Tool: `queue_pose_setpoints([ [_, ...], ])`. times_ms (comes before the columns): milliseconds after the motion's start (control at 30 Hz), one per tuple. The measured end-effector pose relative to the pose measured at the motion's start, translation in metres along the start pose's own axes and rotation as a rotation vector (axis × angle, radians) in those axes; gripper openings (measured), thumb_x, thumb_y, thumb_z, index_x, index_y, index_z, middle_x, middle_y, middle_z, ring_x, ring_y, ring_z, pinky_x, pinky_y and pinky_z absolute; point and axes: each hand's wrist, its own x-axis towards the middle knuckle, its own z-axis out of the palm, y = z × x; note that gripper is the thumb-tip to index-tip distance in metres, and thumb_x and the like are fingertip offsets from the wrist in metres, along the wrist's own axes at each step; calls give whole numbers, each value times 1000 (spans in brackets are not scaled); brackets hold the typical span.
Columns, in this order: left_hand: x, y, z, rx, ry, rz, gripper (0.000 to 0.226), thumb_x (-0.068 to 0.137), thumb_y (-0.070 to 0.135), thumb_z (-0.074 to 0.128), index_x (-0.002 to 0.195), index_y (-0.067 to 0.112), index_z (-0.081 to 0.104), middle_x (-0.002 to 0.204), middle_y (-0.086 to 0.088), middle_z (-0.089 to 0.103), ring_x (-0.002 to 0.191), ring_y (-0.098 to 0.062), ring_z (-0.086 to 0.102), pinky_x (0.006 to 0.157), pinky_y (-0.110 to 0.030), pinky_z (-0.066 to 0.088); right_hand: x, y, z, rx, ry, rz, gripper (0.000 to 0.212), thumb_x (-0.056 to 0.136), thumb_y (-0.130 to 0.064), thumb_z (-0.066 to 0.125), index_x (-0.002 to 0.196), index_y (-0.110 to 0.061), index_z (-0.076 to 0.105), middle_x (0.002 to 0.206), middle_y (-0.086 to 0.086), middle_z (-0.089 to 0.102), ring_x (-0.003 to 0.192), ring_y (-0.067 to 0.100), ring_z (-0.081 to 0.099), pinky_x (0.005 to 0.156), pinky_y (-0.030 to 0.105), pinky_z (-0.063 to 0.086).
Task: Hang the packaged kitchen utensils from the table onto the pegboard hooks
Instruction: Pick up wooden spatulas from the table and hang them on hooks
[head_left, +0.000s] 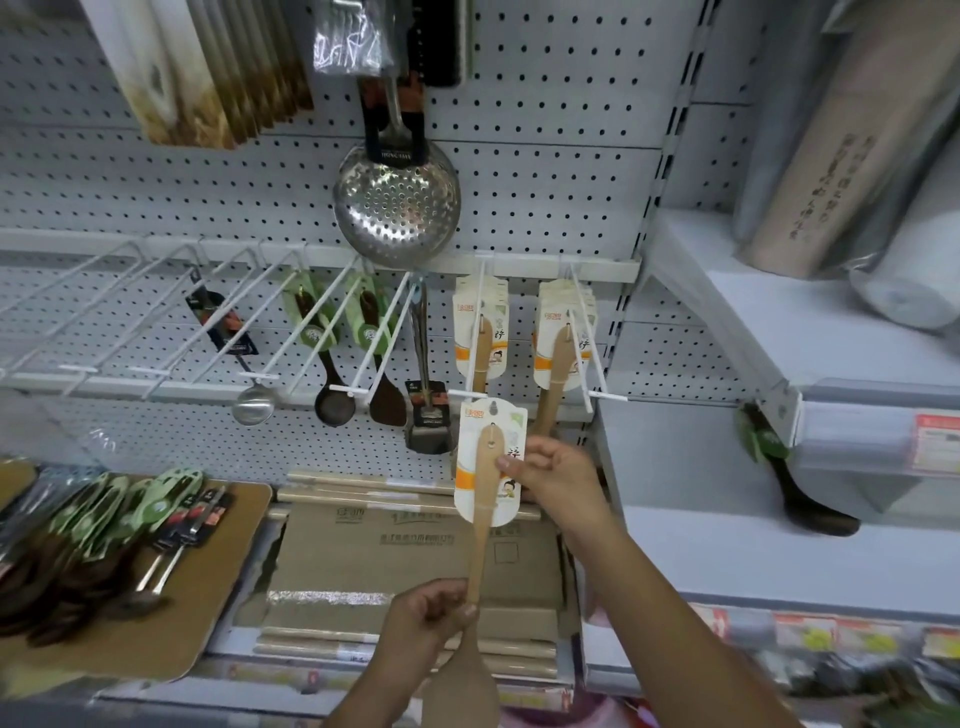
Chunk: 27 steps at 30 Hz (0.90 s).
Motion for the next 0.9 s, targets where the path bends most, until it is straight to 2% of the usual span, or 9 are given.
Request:
queue_pose_setpoints([
  [67, -2, 0, -1, 1, -12, -9, 24, 77, -8, 76, 85, 14, 80, 87, -18, 76, 78, -19, 68, 77, -39, 57, -6, -2, 0, 13, -38, -11, 19, 85, -13, 78, 104, -13, 74, 98, 1, 79, 95, 20, 75, 96, 48, 56],
  [167, -4, 2, -1, -54, -23, -43, 21, 74, -11, 75, 84, 8, 80, 87, -22, 74, 76, -21, 67, 73, -34, 58, -17, -5, 2, 81, -68, -32, 17, 85, -12, 78, 102, -10, 74, 98, 5, 79, 95, 22, 75, 95, 44, 56],
  [467, -7, 5, -3, -107, -55, -53, 16, 74, -13, 74, 84, -1, 78, 84, -22, 73, 76, -22, 68, 71, -32, 56, -26, -18, 8, 132, -108, -75, 14, 83, -7, 76, 97, -7, 74, 96, 8, 79, 93, 24, 76, 87, 39, 58],
  [633, -8, 1, -8, -78, -77, -77, 24, 64, 6, 87, 86, 3, 78, 86, -22, 74, 79, -23, 69, 77, -37, 57, -29, -12, 5, 131, -114, -86, 16, 83, -8, 76, 99, -6, 74, 97, 9, 78, 93, 25, 75, 86, 36, 59],
  [733, -7, 0, -9, -87, -69, -83, 18, 72, -5, 81, 88, 2, 78, 89, -22, 74, 80, -24, 69, 77, -36, 57, -29, -13, 6, 140, -100, -92, 15, 83, -6, 76, 98, -5, 73, 95, 9, 79, 91, 24, 76, 81, 32, 60],
  [900, -4, 8, -8, -125, -94, -46, 19, 77, -9, 73, 91, 3, 78, 94, -23, 74, 84, -25, 70, 80, -39, 57, -22, -22, 12, 159, -58, -87, 18, 84, -5, 75, 102, -2, 73, 95, 9, 79, 90, 22, 76, 76, 29, 60],
])
